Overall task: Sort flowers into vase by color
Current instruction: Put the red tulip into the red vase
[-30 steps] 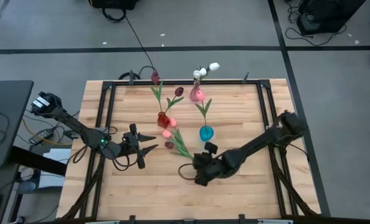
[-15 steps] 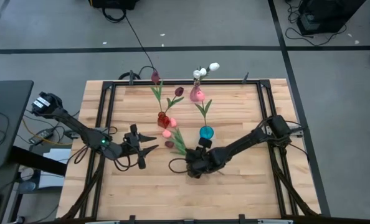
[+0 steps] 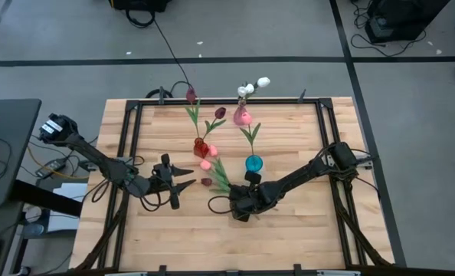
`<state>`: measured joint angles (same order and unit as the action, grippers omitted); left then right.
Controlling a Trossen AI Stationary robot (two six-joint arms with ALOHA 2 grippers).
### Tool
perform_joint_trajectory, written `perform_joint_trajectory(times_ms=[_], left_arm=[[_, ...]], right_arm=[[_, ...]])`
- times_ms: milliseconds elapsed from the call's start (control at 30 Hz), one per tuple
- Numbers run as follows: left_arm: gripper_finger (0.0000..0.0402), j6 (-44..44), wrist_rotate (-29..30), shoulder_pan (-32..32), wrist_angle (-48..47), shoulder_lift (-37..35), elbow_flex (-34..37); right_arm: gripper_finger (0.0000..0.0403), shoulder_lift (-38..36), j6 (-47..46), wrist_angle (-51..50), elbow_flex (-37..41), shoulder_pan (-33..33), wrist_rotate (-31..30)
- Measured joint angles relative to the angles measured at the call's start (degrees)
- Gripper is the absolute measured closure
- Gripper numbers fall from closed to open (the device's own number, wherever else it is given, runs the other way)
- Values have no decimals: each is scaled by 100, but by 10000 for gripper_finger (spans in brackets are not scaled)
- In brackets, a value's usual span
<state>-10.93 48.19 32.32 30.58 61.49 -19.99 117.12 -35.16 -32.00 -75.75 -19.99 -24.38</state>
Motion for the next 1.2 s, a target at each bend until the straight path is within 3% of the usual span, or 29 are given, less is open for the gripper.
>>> perform_joint_trajectory(times_ms=[300, 467, 600, 767, 900, 1033, 1200], left_arm=[[241, 13, -37, 0, -3, 0, 0], [241, 13, -47, 0, -21, 0, 0], [241, 7, -141, 0, -23, 0, 0], [241, 9, -579, 0, 52, 0, 0], [241, 28, -697, 1, 226, 7, 0], [241, 95, -694, -42, 582, 199, 0], [241, 516, -783, -137, 1780, 738, -4]], right_arm=[[397, -264, -27, -84, 0, -5, 28], [400, -714, -65, -111, -2, -128, -311], [400, -1134, -67, -134, -2, -300, -938], [400, -1644, -276, -112, -2, -540, -2188], [400, -1801, -144, 376, -2, -657, -2994], [400, -1756, 843, 1749, -2, -593, -2535], [399, -1594, 2009, 3271, -2, -468, -1973]])
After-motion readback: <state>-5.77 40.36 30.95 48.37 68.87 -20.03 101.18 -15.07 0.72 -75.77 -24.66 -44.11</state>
